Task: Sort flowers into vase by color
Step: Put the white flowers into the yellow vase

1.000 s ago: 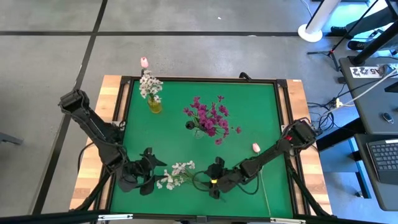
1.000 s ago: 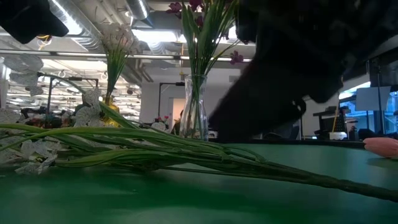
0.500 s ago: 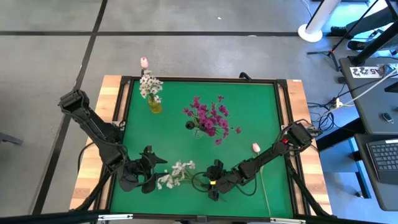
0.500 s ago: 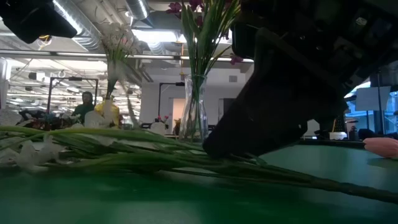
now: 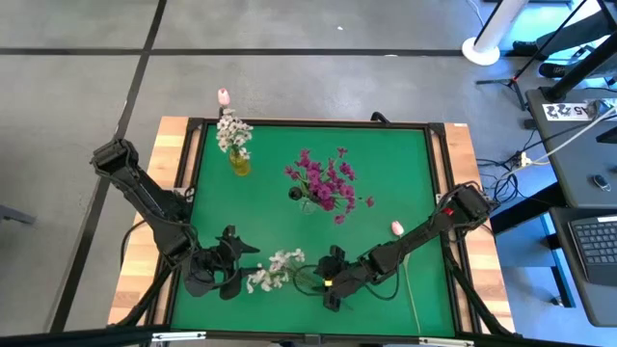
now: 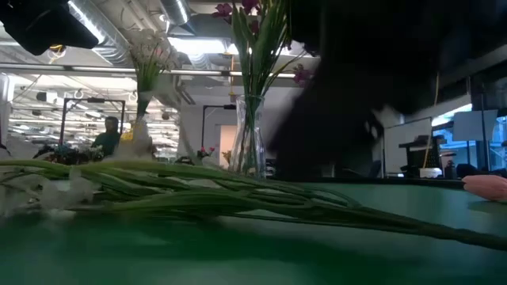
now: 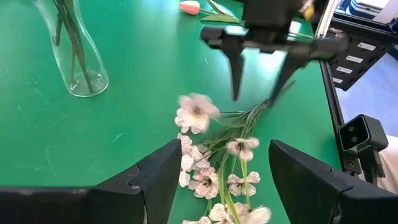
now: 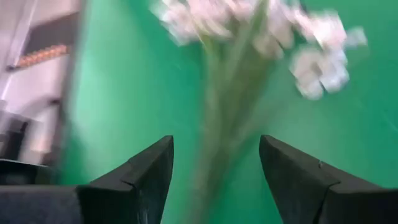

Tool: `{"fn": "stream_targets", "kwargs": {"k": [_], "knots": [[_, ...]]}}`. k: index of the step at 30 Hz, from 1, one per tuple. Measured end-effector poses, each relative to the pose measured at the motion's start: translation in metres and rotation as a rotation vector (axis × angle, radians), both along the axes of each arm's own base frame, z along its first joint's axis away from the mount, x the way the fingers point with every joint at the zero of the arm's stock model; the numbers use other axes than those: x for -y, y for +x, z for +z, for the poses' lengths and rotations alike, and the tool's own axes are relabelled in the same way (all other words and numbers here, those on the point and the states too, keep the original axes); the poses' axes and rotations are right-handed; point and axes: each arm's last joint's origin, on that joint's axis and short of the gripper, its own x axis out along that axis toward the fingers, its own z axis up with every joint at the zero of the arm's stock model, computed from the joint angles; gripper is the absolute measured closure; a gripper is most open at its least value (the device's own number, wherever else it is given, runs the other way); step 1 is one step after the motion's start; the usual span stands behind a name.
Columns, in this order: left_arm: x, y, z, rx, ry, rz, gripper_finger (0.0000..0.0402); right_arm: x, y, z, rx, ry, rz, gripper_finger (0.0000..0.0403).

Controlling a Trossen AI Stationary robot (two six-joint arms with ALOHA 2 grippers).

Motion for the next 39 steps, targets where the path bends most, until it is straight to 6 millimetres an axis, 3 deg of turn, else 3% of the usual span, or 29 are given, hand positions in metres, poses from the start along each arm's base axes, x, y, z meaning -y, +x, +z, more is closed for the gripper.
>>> {"fn": "stream_targets", "kwargs": {"k": [3, 7, 16, 23, 28, 36, 39], "knots": [[0.000, 0.000, 0.000, 0.000, -0.001, 0.000, 0.0167, -0.002, 0.003, 0.011, 0.037, -0.002, 0.020, 0.0166], [0.000, 0.000, 0.000, 0.000, -0.001, 0.000, 0.0167, -0.004, 0.005, 0.008, 0.034, -0.015, 0.028, 0.0166], [0.000, 0.000, 0.000, 0.000, 0.000, 0.000, 0.0166, -0.002, 0.005, -0.024, -0.060, -0.052, -0.013, 0.0166], [0.000, 0.000, 0.000, 0.000, 0.000, 0.000, 0.0166, -0.002, 0.004, -0.025, -0.065, -0.079, -0.028, 0.0170], [0.000, 0.000, 0.000, 0.000, 0.000, 0.000, 0.0166, -0.003, 0.006, -0.022, -0.076, -0.087, 0.027, 0.0226], [0.000, 0.000, 0.000, 0.004, 0.004, 0.004, 0.0166, -0.005, 0.007, -0.020, -0.081, -0.086, 0.060, 0.0384], [0.000, 0.000, 0.001, 0.008, 0.009, 0.008, 0.0166, -0.002, 0.009, -0.020, -0.078, -0.091, 0.052, 0.0384]]}}
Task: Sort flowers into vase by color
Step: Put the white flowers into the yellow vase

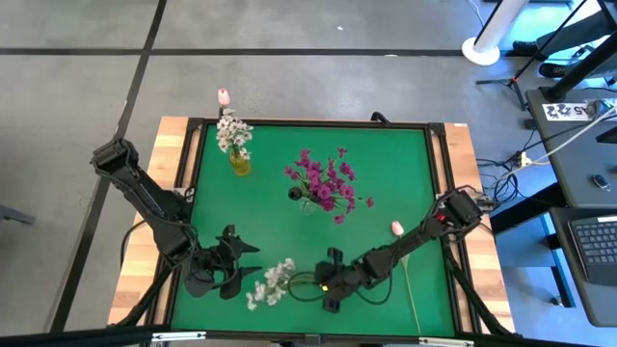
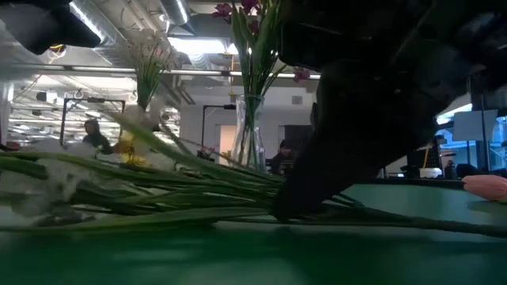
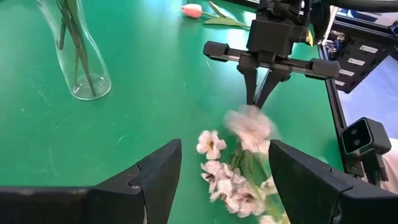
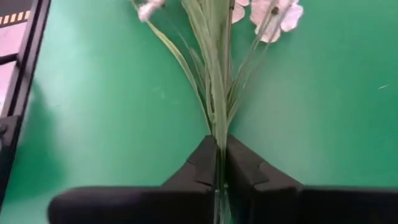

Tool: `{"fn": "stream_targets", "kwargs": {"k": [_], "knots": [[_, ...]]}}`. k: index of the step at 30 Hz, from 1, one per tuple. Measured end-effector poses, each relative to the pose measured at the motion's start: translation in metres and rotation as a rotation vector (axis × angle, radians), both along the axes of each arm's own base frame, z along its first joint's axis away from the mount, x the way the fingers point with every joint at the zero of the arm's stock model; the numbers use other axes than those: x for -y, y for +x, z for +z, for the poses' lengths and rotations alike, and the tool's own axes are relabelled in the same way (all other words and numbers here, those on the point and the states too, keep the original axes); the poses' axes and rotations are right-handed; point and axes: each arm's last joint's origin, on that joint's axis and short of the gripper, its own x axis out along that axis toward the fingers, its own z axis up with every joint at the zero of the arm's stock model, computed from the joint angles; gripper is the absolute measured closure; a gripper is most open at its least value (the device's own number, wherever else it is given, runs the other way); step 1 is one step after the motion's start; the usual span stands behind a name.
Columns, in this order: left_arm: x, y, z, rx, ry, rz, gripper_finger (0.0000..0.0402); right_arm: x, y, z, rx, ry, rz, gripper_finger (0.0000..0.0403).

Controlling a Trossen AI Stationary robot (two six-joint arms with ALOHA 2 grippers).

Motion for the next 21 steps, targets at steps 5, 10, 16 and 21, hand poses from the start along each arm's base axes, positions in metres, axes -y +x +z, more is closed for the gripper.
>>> {"fn": "stream_targets", "kwargs": {"k": [5, 10, 16, 21], "knots": [[-0.003, -0.003, 0.009, 0.029, -0.009, -0.002, 0.0166, 0.001, -0.001, 0.017, 0.042, -0.008, 0.008, 0.0381], [0.000, -0.007, 0.047, 0.136, 0.015, -0.042, 0.0166, 0.005, -0.006, 0.059, 0.162, -0.046, 0.016, 0.0392], [0.011, -0.019, 0.091, 0.255, 0.233, -0.054, 0.0166, 0.009, -0.019, 0.111, 0.320, -0.104, 0.004, 0.0395], [0.021, -0.030, 0.116, 0.301, 0.318, -0.066, 0.0166, 0.009, -0.033, 0.141, 0.417, -0.164, -0.014, 0.0392]]}}
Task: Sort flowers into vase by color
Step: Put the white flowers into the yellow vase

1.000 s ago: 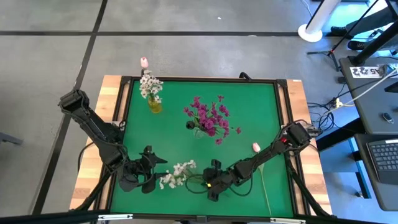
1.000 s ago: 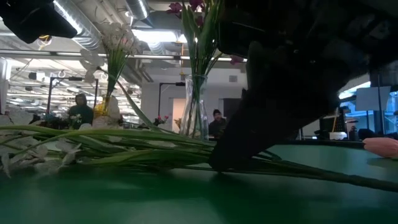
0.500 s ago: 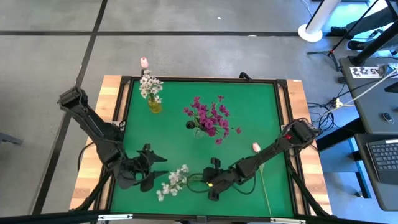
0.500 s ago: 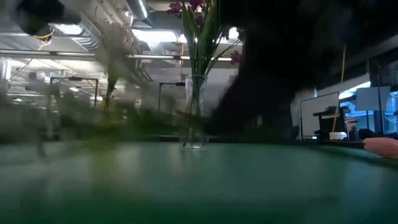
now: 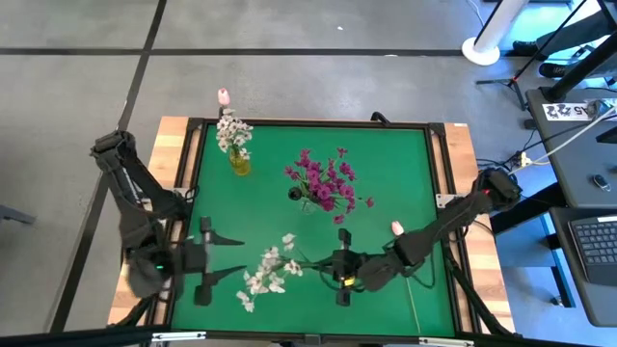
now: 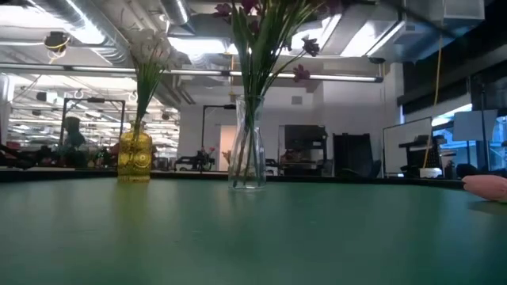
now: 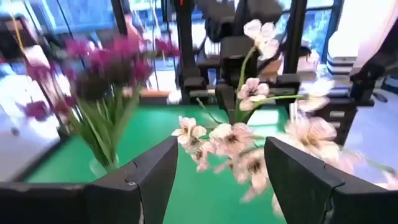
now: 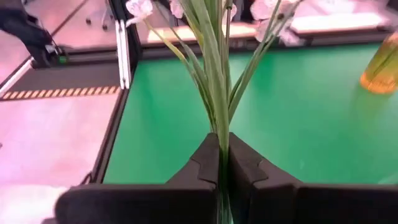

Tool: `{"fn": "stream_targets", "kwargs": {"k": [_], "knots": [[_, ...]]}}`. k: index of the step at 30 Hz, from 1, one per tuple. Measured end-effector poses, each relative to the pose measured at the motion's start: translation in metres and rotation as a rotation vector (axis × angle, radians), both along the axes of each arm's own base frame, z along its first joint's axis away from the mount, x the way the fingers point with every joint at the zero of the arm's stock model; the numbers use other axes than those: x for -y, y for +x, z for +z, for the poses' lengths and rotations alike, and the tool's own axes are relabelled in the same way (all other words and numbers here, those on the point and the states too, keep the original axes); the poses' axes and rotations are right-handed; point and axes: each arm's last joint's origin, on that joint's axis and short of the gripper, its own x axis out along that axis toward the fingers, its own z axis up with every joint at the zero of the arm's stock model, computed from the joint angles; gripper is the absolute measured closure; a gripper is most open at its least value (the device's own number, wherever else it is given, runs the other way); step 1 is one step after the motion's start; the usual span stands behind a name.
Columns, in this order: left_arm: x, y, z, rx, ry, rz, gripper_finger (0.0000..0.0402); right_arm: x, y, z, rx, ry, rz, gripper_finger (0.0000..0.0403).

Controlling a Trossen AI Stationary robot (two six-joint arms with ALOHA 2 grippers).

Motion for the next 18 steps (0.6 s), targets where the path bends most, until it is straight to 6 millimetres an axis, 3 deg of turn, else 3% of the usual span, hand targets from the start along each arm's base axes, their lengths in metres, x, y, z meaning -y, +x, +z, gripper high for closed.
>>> {"fn": "stream_targets", "kwargs": {"k": [5, 8, 13, 18], "knots": [[0.010, -0.023, 0.043, 0.081, 0.076, 0.034, 0.0166, 0.002, -0.009, 0.024, 0.089, -0.020, 0.015, 0.0396], [0.011, -0.024, 0.046, 0.084, 0.066, 0.023, 0.0166, 0.004, -0.011, 0.038, 0.157, -0.023, 0.025, 0.0398], [0.015, -0.012, 0.013, 0.019, -0.024, -0.064, 0.0166, 0.003, -0.010, 0.050, 0.259, -0.044, 0.040, 0.0394], [0.007, -0.002, -0.028, -0.010, -0.079, 0.009, 0.0166, 0.003, -0.010, 0.055, 0.304, -0.064, 0.047, 0.0398]]}}
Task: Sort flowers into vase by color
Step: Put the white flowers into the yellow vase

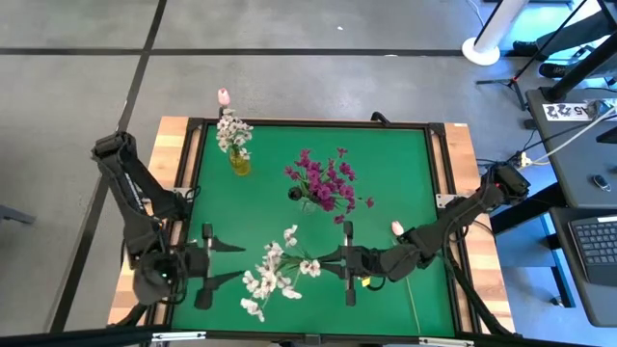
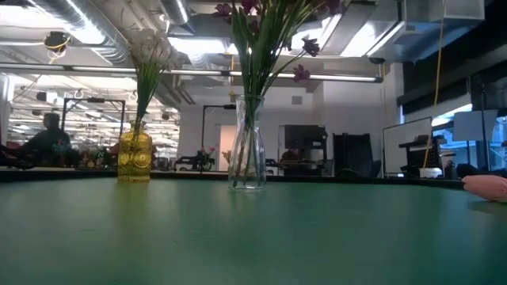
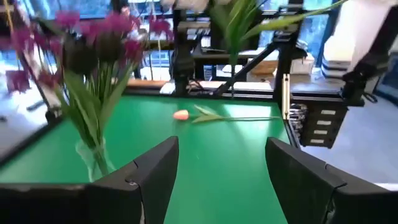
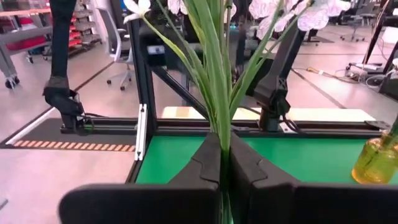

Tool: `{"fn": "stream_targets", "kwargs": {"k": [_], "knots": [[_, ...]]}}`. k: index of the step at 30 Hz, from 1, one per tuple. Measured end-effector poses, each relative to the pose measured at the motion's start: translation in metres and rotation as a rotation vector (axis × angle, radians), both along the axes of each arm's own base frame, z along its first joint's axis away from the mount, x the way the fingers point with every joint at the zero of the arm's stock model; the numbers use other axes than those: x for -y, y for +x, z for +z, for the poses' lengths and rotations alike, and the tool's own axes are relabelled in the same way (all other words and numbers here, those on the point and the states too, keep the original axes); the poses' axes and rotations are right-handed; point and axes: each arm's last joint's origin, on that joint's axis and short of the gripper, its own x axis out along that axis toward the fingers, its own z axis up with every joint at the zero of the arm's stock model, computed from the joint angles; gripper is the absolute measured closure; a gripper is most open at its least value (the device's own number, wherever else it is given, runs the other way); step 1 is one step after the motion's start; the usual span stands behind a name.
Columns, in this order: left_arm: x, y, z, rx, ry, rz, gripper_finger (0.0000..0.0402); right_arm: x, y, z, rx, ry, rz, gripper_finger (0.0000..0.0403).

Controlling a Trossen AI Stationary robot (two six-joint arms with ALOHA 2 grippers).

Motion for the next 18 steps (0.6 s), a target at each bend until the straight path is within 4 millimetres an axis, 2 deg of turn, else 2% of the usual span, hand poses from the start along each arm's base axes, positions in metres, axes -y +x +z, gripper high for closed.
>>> {"fn": "stream_targets", "kwargs": {"k": [4, 7, 10, 14, 18], "knots": [[-0.014, 0.020, -0.026, 0.004, -0.111, 0.007, 0.0166, 0.000, 0.001, 0.002, 0.023, 0.002, 0.003, 0.0393], [-0.028, 0.044, -0.035, 0.063, -0.217, -0.110, 0.0166, 0.004, 0.003, 0.002, 0.022, 0.002, -0.002, 0.0393], [-0.038, 0.066, -0.035, 0.182, -0.225, -0.240, 0.0167, 0.006, 0.005, 0.003, 0.031, 0.010, 0.008, 0.0398], [-0.046, 0.087, -0.029, 0.320, -0.173, -0.278, 0.0167, 0.005, 0.005, 0.003, 0.030, 0.012, 0.025, 0.0396], [-0.048, 0.103, -0.024, 0.377, -0.145, -0.320, 0.0167, 0.005, 0.005, 0.003, 0.030, 0.012, 0.027, 0.0392]]}}
